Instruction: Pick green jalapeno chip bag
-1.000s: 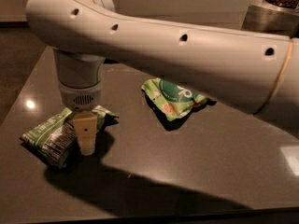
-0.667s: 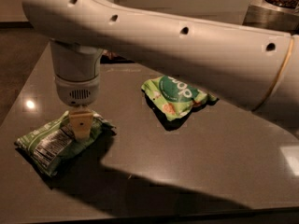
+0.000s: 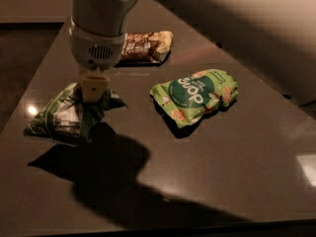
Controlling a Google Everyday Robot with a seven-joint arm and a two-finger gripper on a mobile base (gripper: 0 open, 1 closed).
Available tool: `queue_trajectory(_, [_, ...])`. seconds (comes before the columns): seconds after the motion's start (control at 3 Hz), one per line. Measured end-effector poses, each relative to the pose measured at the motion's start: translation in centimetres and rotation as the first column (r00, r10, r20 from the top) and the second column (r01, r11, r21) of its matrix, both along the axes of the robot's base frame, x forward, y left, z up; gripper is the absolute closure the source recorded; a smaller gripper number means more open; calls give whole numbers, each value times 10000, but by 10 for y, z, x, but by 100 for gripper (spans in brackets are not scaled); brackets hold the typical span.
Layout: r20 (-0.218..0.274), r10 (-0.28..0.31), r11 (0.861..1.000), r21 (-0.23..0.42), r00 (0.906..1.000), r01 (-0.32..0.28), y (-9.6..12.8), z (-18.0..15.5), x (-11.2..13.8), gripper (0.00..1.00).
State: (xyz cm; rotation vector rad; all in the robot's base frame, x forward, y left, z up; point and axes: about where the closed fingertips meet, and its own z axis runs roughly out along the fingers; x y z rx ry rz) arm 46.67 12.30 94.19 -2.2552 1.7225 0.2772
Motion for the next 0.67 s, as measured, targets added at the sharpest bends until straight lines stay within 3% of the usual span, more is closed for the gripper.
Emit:
queue_trajectory(0.33, [-47,-221,9974,682,9997,224,-21,37,13,100])
queue_trajectory(0.67, [130,-279,9949,975,9995,265,-20,51,17,100])
